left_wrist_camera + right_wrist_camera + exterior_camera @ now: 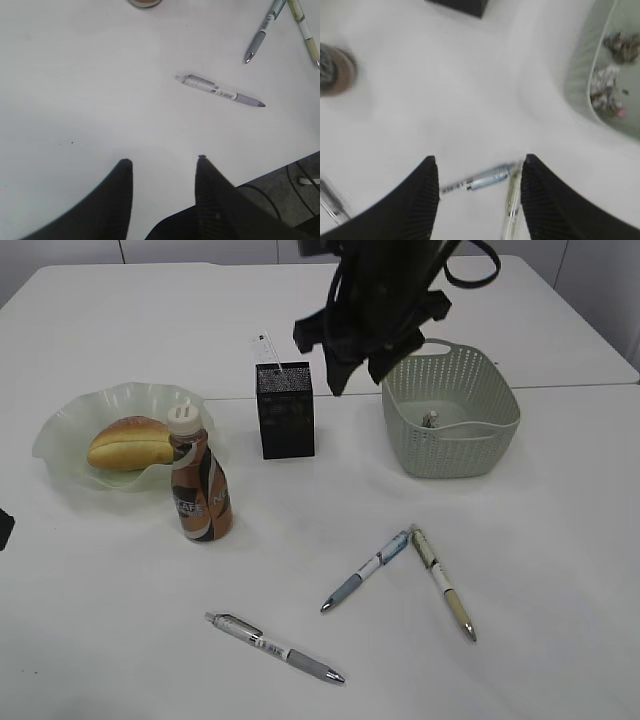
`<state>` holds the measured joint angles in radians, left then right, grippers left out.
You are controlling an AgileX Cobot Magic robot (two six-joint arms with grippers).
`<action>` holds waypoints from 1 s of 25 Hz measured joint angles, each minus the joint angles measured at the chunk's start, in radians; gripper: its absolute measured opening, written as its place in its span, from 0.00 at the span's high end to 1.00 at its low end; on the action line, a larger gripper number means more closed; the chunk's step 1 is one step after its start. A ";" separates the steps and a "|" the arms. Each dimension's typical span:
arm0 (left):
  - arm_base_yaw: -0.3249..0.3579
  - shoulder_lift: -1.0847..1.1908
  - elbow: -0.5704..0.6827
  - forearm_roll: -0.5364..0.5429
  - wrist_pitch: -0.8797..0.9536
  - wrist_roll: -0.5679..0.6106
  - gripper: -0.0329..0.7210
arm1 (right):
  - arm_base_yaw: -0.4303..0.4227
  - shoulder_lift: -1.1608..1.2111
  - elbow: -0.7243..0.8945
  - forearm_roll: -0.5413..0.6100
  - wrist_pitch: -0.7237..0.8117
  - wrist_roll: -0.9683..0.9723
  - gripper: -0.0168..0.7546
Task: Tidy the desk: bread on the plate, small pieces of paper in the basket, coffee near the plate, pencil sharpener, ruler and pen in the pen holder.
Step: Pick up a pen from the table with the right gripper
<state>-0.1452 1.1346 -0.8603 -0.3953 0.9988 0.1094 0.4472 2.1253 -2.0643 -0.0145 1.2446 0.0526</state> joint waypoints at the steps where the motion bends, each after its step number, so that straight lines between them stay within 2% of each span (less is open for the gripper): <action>1: 0.000 0.000 0.000 0.000 0.000 0.000 0.55 | 0.001 -0.013 0.056 -0.008 0.000 0.014 0.47; 5: 0.000 0.000 0.000 0.000 0.000 0.007 0.55 | 0.002 -0.056 0.259 -0.037 -0.002 0.036 0.47; 10: 0.000 0.000 0.000 0.000 0.000 0.020 0.55 | 0.002 -0.070 0.400 -0.052 -0.007 0.039 0.49; 17: 0.000 0.000 0.000 0.000 0.000 0.022 0.55 | -0.007 -0.071 0.425 -0.128 -0.018 0.070 0.54; 25: 0.000 0.000 0.000 0.000 -0.004 0.022 0.55 | -0.008 0.002 0.425 -0.104 -0.024 0.073 0.54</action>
<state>-0.1452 1.1346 -0.8603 -0.3953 0.9951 0.1319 0.4392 2.1273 -1.6393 -0.1189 1.2207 0.1253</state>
